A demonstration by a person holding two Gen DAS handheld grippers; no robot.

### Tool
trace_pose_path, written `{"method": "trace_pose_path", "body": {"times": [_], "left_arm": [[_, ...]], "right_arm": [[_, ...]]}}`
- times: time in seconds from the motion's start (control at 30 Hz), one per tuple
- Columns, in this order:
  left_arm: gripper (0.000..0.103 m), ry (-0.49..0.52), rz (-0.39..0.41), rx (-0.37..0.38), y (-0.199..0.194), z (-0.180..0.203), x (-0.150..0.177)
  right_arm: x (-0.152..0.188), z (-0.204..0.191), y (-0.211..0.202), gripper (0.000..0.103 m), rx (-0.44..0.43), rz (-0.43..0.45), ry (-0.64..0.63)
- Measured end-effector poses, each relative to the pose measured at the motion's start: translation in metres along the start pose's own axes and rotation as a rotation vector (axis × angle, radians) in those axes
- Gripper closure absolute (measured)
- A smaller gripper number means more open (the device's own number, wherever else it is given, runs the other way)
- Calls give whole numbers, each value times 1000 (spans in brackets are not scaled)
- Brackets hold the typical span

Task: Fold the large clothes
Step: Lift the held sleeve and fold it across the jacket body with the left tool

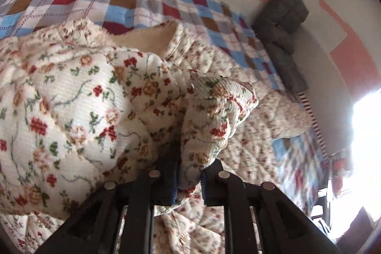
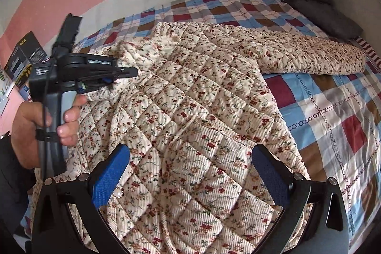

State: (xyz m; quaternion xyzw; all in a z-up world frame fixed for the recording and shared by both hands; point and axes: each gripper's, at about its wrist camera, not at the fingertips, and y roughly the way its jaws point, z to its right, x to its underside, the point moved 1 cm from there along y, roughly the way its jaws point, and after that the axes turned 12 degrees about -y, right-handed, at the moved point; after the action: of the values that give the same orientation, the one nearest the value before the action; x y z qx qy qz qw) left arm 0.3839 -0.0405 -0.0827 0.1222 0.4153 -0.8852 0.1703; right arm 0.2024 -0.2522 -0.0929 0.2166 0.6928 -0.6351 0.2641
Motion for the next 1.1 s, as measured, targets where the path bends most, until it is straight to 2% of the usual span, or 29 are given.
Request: {"method": "trace_pose_path", "body": {"times": [0.07,0.13,0.2,0.27,0.3,0.33,0.4,0.43,0.5,0.57,0.63,0.73,0.77,0.83,0.9,0.97,1.03,1.1], "left_arm": [[86,37,65,80,-47,10,2],[83,64,140,121,-93,5,-3],[83,76,191,99,-127,-9,-6],[82,57,212,50,-139,-24,-11],[80,40,213,28,-138,-32,-16],[72,11,194,6,-128,-38,-19],[64,-21,113,-28,-94,-37,-24],[60,-5,73,-18,-73,-30,-23],[55,18,-12,28,-36,-18,-13],[47,22,-107,111,-4,-7,0],[41,-6,-157,165,13,-3,8],[34,-51,-177,252,7,-2,18],[34,-41,-158,268,-6,1,20],[34,12,-69,289,-44,8,21],[34,75,33,250,-83,5,14],[34,108,127,146,-115,-13,1],[35,92,197,11,-134,-43,-14],[35,26,221,-78,-146,-82,-28]], "right_arm": [[-7,3,-1,1,-25,18,25],[-19,5,3,1,-56,29,49],[-34,4,8,1,-96,52,73],[-49,3,13,1,-137,73,103],[-55,2,16,1,-156,86,117],[-60,1,20,1,-176,96,131],[-67,-3,31,1,-208,99,159],[-67,-5,35,1,-227,99,179],[-67,-6,42,1,-259,99,217],[-63,-1,48,1,-262,79,239],[-58,9,54,1,-253,56,257],[-54,28,61,1,-262,37,316],[-53,33,63,1,-272,37,333],[-55,35,67,1,-294,41,343],[-62,27,74,1,-321,35,315],[-72,14,86,3,-344,19,270],[-82,0,104,15,-361,-19,234],[-90,-13,126,30,-368,-73,204]]}}
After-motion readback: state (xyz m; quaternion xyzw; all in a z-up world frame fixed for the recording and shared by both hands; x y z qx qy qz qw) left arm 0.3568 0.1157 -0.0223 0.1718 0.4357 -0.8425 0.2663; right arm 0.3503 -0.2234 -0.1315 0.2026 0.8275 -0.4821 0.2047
